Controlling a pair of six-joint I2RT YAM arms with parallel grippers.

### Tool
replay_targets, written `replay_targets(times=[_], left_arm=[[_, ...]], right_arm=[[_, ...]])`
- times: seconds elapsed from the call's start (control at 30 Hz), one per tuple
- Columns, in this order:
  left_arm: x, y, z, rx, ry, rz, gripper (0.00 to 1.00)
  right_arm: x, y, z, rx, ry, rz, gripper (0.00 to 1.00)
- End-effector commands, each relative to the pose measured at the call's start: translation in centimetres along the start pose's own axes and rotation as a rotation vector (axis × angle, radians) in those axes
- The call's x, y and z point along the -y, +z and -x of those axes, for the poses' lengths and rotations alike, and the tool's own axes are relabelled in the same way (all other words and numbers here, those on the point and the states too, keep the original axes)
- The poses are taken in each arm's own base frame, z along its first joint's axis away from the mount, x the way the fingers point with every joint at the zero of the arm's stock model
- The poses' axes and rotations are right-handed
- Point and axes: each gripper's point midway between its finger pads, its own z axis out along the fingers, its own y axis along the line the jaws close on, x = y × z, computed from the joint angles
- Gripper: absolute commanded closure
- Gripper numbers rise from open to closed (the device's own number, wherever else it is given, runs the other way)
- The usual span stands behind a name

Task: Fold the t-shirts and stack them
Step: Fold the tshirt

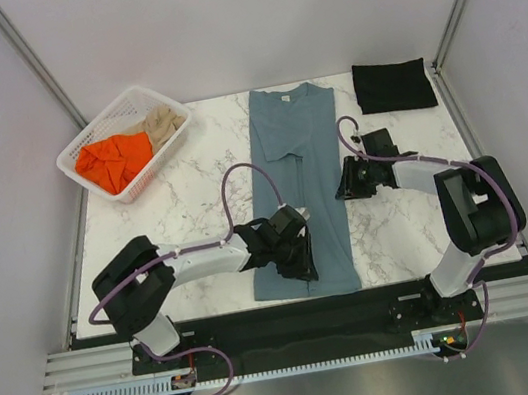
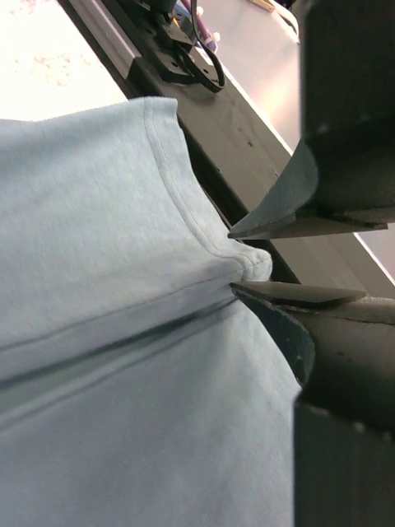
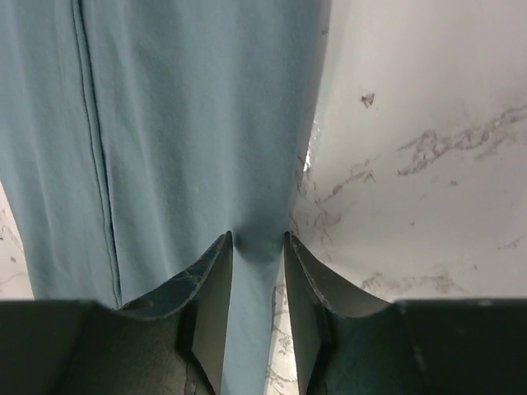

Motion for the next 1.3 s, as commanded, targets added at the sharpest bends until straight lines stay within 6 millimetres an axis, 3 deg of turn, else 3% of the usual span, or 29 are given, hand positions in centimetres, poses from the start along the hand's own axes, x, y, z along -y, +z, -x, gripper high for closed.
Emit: replay_targets(times=[0.0,0.1,0.17,0.23,0.33,0.5,0.73,0.8,0.93,0.97,1.03,1.13,1.17,1.23,1.27], left_arm=[[1.2,0.4,0.6,0.006,0.007,-0.027,0.69],[1.0,0.5,0.2,-0.007,0.002,-0.024,0.85],[0.5,0.5,-0.2,-0.013,-0.021,-0.014,0.98],[0.2,0.4,-0.5,-0.018,-0.038,-0.008,0.98],[-0.3,0.4,-1.0,-0.029,-0.058,0.002,0.98],[-1.1,0.3,-1.7,-0.037,-0.079,0.022,0.98],[-1.5,0.3,-2.0,-0.039,-0.094,0.037,0.98],[-1.8,0.5,-1.9,-0.037,-0.091,0.046,0.98],[-2.0,0.8,-1.9,-0.045,-0.089,0.057,0.98],[-2.0,0.9,-1.9,-0.046,-0.089,0.056,0.98],[-2.0,0.9,-1.9,-0.046,-0.09,0.056,0.98],[-2.1,0.8,-1.9,-0.044,-0.09,0.059,0.98],[-2.1,0.9,-2.0,-0.044,-0.088,0.06,0.98],[-2.2,0.9,-1.9,-0.043,-0.089,0.062,0.98],[-2.2,0.9,-1.9,-0.043,-0.088,0.064,0.98]], right_arm=[[0.5,1.0,0.6,0.005,-0.01,-0.005,0.61],[0.8,1.2,0.7,0.001,-0.009,-0.013,0.67],[0.9,1.2,1.4,0.012,-0.011,-0.015,0.81],[1.0,1.1,1.9,0.013,-0.014,-0.022,0.92],[1.0,1.1,2.4,0.013,-0.02,-0.037,0.99],[1.4,1.1,3.4,0.016,-0.03,-0.067,1.0],[1.7,1.6,3.2,-0.005,-0.03,-0.084,1.0],[1.6,1.3,2.9,-0.017,-0.021,-0.082,0.9],[0.1,-1.4,2.7,0.004,-0.019,-0.041,0.68],[0.0,-1.9,1.9,-0.018,-0.008,-0.036,0.62],[-1.1,-3.3,1.2,-0.017,-0.006,0.008,0.59],[-0.5,-4.4,-1.3,-0.053,0.032,-0.012,0.59],[0.2,-4.4,-3.2,-0.088,0.055,-0.022,0.59],[0.0,-5.2,-4.5,-0.086,0.076,-0.009,0.59],[0.7,-5.2,-6.5,-0.119,0.094,-0.022,0.6]])
